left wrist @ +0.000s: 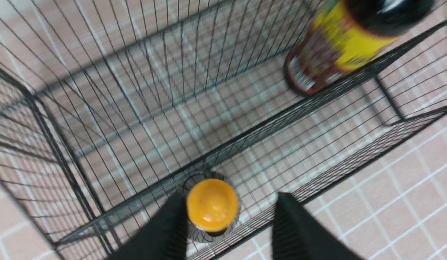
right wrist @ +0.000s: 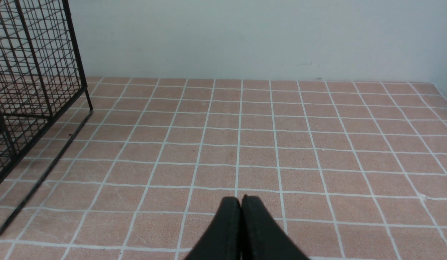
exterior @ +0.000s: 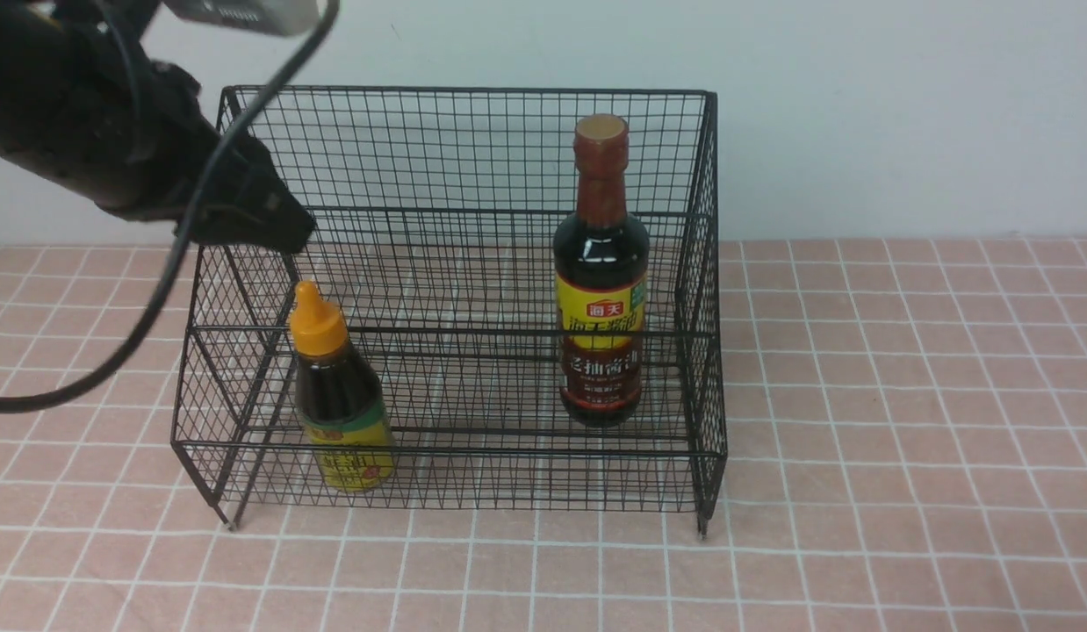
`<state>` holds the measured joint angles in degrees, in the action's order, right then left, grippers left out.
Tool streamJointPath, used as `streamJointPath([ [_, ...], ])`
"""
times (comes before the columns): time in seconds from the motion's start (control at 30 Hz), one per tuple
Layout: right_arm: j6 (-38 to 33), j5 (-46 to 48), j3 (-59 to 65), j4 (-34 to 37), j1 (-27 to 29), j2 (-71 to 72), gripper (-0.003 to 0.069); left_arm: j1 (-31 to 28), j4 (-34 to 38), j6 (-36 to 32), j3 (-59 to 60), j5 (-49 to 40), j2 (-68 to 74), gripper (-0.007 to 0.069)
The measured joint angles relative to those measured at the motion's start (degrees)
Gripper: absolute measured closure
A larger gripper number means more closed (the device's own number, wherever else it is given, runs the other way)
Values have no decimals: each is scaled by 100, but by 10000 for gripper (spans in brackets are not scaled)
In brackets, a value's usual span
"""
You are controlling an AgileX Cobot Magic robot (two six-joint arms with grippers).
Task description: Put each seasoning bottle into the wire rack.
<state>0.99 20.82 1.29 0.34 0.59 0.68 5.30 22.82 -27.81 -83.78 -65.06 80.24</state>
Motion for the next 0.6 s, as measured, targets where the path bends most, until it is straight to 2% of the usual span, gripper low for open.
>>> streamJointPath([
  [0.1, 0, 0, 0, 0, 0, 0, 673, 0, 64, 405, -57, -84, -572, 529],
  [0.2, 0, 0, 0, 0, 0, 0, 673, 0, 192, 699, 69, -91, -1133, 610],
  [0.3, 0, 0, 0, 0, 0, 0, 673, 0, 278, 780, 379, -70, -1645, 629],
  [0.6, 0, 0, 0, 0, 0, 0, 673, 0, 343, 821, 2346, 360, -4222, 631],
])
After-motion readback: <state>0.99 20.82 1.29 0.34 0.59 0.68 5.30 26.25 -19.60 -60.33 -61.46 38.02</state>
